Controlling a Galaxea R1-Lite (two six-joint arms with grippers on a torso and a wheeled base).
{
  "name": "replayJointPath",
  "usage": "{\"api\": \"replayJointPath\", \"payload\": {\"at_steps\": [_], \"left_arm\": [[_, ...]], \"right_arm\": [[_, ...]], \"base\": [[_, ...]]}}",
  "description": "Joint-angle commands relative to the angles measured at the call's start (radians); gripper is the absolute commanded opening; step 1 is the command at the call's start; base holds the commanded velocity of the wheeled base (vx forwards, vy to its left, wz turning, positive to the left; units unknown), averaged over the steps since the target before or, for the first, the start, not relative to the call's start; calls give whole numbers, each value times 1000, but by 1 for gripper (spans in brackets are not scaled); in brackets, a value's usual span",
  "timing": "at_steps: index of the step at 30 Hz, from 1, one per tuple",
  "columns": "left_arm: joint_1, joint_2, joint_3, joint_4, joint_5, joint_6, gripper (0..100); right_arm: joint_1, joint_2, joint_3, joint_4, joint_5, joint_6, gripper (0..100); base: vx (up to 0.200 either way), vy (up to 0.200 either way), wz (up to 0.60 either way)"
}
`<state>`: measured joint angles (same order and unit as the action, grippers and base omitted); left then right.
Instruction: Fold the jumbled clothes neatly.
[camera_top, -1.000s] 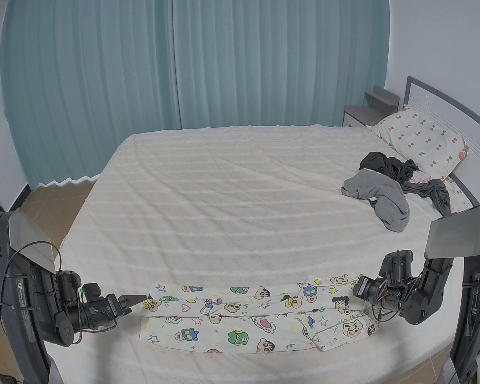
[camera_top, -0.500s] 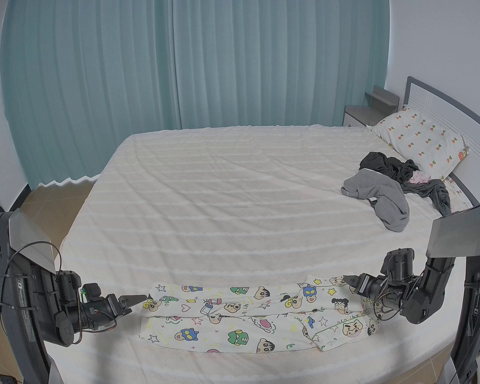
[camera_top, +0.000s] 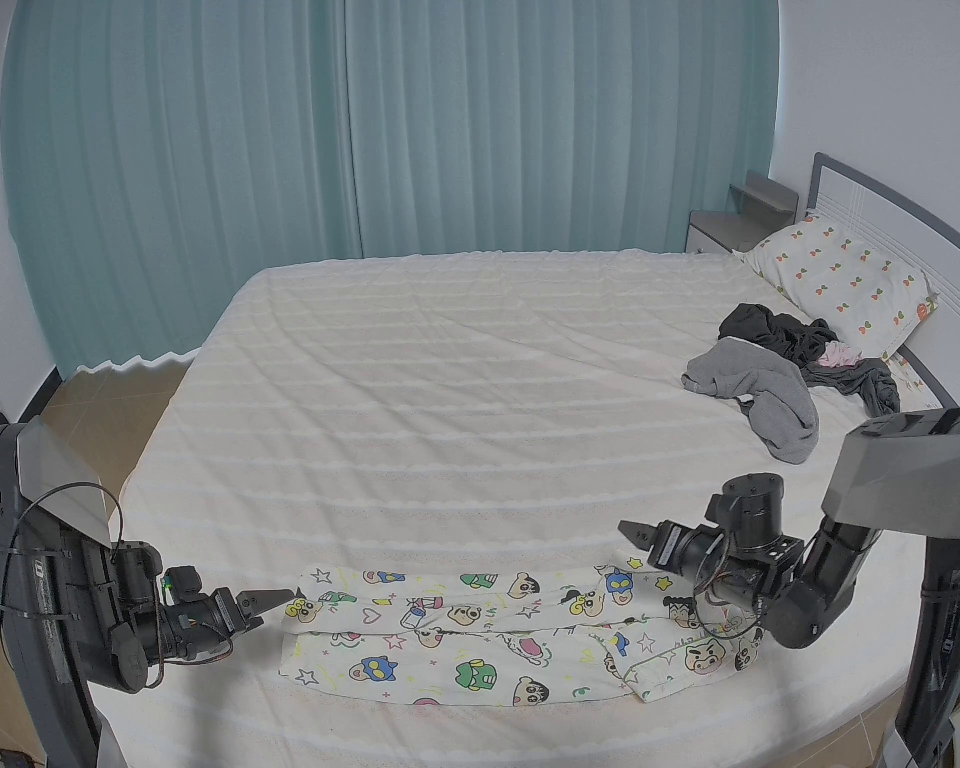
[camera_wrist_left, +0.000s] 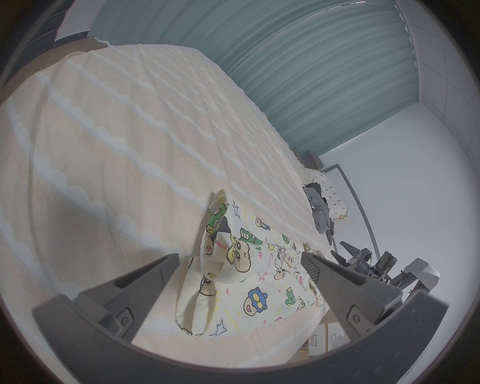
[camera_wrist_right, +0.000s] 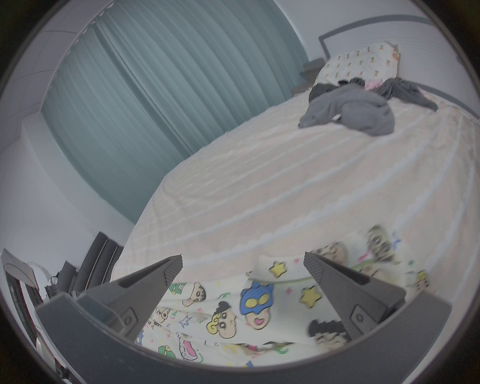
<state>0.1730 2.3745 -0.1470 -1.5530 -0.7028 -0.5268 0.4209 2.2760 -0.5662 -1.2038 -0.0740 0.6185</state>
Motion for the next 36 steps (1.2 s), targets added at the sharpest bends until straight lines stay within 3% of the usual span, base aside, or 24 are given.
{"api": "replayJointPath", "payload": {"at_steps": [1, 5, 14, 20, 21, 25, 26, 27, 28, 29, 30, 32, 34, 36], "left_arm": [[0, 0, 0, -18, 0, -1, 100], [0, 0, 0, -18, 0, 1, 100], [0, 2, 0, -18, 0, 1, 100], [0, 0, 0, -18, 0, -1, 100], [-1, -4, -8, -18, 8, 1, 100], [-23, -15, -29, -18, 72, 1, 100], [-61, -14, -54, -18, 149, -2, 100], [-61, -14, -54, -18, 149, -2, 100], [-107, -8, -71, -18, 221, -2, 100], [-133, -6, -74, -18, 238, -1, 100], [-133, -6, -74, -18, 238, -1, 100], [-191, -11, -92, -18, 250, -1, 100], [-214, -11, -105, -15, 250, 2, 100], [-242, -6, -117, 10, 255, 51, 100]], "right_arm": [[58, 129, -66, 3, 74, 20, 100], [53, 123, -75, 61, 151, 20, 100], [45, 109, -115, 190, 218, 23, 100], [47, 30, -90, 167, 212, 87, 100], [45, -85, -29, 167, 217, 156, 100], [41, -194, 85, 164, 214, 170, 100], [30, -250, 167, 142, 198, 171, 100], [30, -250, 167, 142, 198, 171, 100], [10, -300, 256, 81, 186, 176, 100], [-5, -316, 312, 30, 180, 176, 100], [-5, -316, 312, 30, 180, 176, 100], [-31, -319, 433, -132, 169, 178, 100], [-34, -306, 473, -207, 174, 178, 100], [-27, -256, 516, -322, 169, 175, 100]], "base": [[0, 0, 0], [0, 0, 0], [0, 0, 0], [0, 0, 0], [0, 0, 0], [0, 0, 0], [0, 0, 0], [0, 0, 0], [0, 0, 0], [0, 0, 0], [0, 0, 0], [0, 0, 0], [0, 0, 0], [0, 0, 0]]}}
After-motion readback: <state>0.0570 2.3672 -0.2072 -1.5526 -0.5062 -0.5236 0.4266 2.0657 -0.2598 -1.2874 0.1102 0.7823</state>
